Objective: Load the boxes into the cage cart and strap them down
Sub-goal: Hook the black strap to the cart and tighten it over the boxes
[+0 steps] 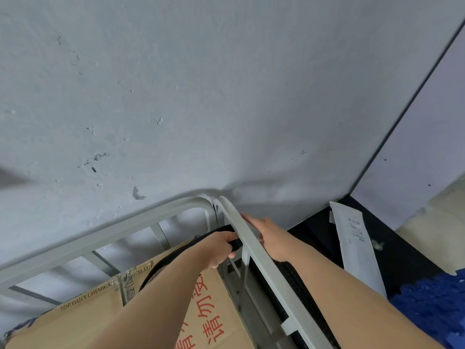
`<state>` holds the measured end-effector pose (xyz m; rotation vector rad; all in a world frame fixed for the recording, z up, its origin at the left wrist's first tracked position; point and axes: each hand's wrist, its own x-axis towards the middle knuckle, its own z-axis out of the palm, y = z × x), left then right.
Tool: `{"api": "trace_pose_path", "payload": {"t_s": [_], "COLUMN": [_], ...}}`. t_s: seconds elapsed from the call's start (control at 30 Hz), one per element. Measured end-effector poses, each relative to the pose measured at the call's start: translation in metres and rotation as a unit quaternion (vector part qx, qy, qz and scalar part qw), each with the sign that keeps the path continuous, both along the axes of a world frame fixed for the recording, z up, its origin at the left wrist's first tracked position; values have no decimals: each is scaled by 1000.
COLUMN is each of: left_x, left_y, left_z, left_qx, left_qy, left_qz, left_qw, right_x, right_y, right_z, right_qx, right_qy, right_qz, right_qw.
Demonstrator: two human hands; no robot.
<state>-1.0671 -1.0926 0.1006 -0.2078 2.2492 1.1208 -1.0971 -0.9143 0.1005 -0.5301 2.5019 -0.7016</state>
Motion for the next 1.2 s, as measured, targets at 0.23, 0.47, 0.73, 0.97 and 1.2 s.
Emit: {"api": "trace_pose_path", "payload": {"t_s": [0.23, 0.47, 0.73, 0.97, 1.2], "left_x": [-3, -2, 5, 5, 38], "left_y": [-1, 4, 2, 8, 1], "left_z": [-4, -12, -10, -5, 5], "left_qx": [29, 47, 126, 98, 76], "left_qy": [-24, -24, -7, 32, 58], "left_qz": [10, 25, 126, 119, 166], "left_qw": [999, 998, 984, 988, 981], "right_x": [-8, -8, 4, 4, 42], "right_y": [-3, -7, 4, 31, 40], "right_z": [-3, -1, 2, 12, 21], "right_qx": [-43, -42, -44, 67, -42], "right_qy": [-7, -19, 48, 4, -57], "right_qz": [-12, -28, -32, 1, -98], "right_qw": [999, 999, 997, 998, 993]}}
